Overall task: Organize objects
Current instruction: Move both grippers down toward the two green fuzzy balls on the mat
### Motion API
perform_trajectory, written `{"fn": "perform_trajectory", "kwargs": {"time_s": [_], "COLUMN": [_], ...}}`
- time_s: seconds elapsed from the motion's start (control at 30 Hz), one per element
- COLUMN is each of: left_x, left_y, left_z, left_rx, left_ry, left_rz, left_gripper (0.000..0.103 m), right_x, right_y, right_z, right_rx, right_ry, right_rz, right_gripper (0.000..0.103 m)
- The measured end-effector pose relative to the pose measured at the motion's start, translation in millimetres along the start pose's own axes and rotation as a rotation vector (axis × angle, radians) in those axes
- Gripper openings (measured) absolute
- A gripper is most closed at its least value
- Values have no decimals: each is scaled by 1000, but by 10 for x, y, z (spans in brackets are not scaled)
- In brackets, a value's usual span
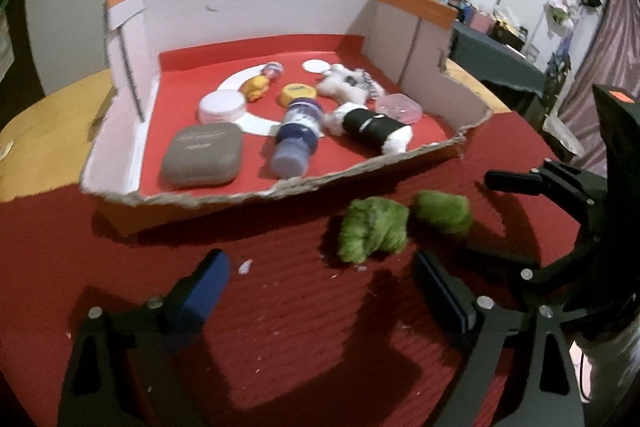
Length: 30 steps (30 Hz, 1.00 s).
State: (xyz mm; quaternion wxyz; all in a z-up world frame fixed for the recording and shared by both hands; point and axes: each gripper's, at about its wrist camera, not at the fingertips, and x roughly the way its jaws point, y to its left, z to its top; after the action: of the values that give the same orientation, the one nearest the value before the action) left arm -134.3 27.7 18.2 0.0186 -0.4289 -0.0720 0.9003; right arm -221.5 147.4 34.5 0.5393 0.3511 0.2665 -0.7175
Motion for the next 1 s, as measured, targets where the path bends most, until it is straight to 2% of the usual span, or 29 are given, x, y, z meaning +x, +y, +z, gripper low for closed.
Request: {"fn": "perform_trajectory", "kwargs": {"time_s": [0.13, 0.4, 0.83, 1.0], "left_x": [29, 66, 65, 87], "left_y": [-64, -109, -141, -137], "left_z": [38, 102, 109, 121], "left_rx": [31, 91, 207, 224], "left_ry": [4, 14, 32, 40], "left_rz": [-25, -19, -122, -146], "left_gripper": [85, 67, 42, 39], "right_x": [-9, 32, 111, 126], "right_y": [-20, 18, 121, 172], "right_z": [24, 66, 175, 204], "right_rx": [-17, -66, -168, -215], "right_ry": [-9, -10, 11, 11], "right_rz": [42, 102, 202, 234], "right_gripper": [86, 70, 70, 68]}}
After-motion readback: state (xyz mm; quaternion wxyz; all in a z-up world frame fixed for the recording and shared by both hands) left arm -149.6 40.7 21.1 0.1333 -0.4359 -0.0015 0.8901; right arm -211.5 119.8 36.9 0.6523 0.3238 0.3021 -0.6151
